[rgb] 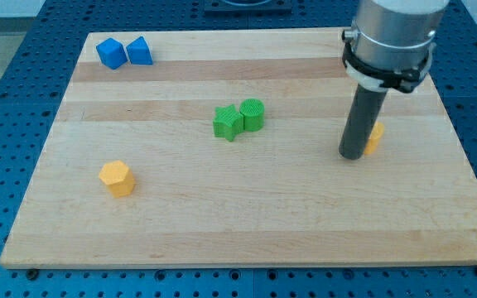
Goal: Slide the yellow hexagon closer to the yellow heart
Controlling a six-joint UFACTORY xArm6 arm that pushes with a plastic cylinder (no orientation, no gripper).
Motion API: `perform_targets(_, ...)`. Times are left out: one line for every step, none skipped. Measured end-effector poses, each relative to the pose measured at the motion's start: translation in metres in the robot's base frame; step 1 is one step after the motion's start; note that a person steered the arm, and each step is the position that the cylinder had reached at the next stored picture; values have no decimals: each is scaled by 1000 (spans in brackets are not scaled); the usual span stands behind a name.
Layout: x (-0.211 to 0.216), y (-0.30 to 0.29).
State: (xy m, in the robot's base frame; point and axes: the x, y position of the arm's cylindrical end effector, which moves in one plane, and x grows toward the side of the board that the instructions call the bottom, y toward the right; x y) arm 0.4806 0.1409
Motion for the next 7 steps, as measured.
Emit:
perform_targets(4, 19)
perform_targets(-5, 38)
perform_targets(-27, 39)
perform_targets(-29, 41)
perform_targets(-1, 19)
perform_targets(21, -39)
perform_targets(47, -98)
